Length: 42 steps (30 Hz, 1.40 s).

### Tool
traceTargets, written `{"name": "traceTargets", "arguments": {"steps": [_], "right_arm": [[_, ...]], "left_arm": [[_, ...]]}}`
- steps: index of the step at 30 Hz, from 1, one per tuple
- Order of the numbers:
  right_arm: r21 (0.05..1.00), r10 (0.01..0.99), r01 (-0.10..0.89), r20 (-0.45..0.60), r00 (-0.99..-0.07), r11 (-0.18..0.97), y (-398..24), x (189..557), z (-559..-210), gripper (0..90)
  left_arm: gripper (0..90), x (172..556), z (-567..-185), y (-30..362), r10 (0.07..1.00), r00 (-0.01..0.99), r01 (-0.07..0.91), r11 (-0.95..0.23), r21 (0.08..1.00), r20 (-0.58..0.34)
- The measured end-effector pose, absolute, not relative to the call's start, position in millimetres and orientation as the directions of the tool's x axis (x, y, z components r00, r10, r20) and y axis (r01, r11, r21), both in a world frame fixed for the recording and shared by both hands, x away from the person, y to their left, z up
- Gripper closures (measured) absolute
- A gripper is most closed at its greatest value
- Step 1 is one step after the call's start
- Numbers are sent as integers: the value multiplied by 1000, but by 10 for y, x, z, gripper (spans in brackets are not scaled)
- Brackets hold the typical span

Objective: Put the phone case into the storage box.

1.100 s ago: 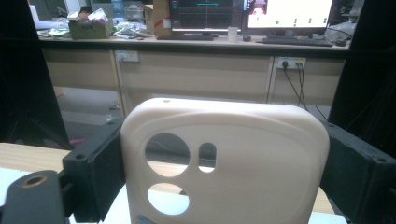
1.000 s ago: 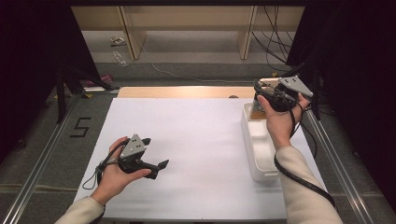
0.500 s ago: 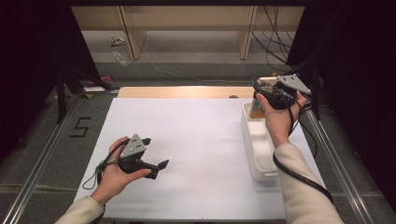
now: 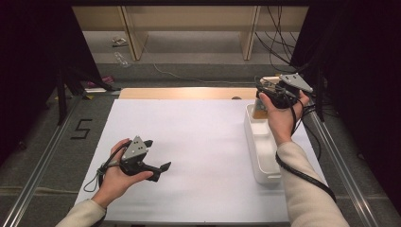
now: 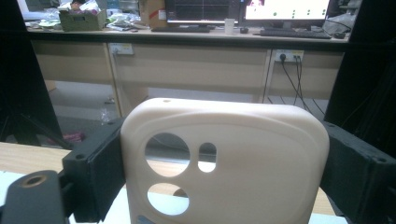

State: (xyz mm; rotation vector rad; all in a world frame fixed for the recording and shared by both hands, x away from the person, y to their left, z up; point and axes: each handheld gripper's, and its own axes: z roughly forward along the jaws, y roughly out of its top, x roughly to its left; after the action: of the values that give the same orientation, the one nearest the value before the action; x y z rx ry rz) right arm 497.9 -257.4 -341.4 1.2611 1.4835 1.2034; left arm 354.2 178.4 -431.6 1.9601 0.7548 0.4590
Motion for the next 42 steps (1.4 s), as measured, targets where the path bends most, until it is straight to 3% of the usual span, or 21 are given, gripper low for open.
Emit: {"name": "traceTargets", "arguments": {"steps": [42], "right_arm": [[975, 990, 219, 2, -140, 29, -2562, 5173, -3451, 120]], "left_arm": [[0, 3543, -4318, 1783, 673, 740, 317, -358, 878, 7]]}}
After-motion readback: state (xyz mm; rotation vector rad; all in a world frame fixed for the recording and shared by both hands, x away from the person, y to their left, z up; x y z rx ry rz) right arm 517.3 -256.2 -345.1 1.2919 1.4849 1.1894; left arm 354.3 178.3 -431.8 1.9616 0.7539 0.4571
